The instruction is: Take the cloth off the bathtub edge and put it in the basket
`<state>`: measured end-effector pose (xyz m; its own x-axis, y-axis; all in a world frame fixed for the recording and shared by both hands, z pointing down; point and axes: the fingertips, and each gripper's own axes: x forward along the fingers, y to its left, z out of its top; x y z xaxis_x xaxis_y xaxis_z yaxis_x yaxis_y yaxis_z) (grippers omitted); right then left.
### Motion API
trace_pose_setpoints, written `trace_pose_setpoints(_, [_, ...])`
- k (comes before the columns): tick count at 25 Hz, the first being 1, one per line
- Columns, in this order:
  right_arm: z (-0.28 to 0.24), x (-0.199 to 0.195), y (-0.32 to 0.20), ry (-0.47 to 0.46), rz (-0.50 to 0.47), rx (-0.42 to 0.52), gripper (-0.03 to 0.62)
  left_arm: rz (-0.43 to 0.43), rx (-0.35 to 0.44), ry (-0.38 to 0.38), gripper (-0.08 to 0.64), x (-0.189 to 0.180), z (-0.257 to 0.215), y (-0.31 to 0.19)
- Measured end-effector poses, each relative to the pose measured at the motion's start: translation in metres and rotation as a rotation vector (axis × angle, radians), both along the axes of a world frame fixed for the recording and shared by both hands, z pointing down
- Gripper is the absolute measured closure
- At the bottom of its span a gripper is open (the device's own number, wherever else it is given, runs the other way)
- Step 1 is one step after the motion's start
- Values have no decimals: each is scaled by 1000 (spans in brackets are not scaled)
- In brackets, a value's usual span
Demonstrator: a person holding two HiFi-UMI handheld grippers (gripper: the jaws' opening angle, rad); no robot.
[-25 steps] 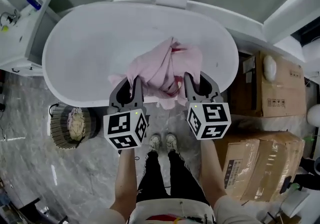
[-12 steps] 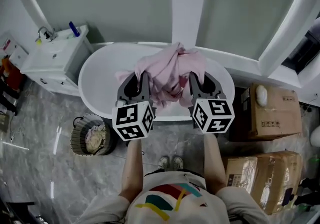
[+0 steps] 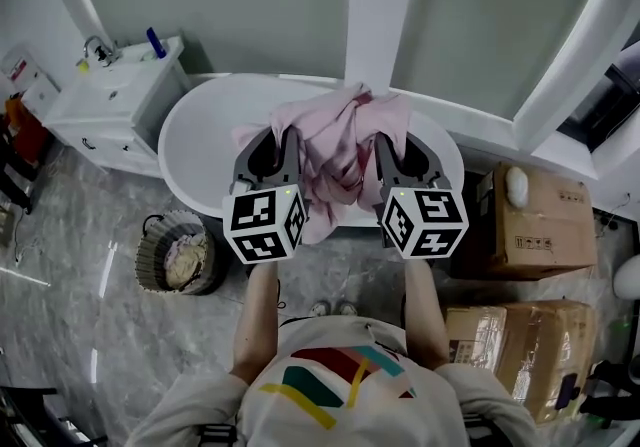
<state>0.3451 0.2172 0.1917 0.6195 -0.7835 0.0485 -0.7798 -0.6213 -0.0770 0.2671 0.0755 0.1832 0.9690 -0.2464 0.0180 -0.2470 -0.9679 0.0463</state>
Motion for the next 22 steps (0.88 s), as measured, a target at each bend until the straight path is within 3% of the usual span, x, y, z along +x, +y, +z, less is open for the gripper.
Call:
trace_pose_setpoints(10, [7, -1, 13, -8, -50, 18, 508, -57, -7, 5, 488, -3, 1, 12])
trace_pose_setpoints(22, [28, -16, -1, -16, -172, 22, 506, -160, -16, 18, 488, -35, 25, 11])
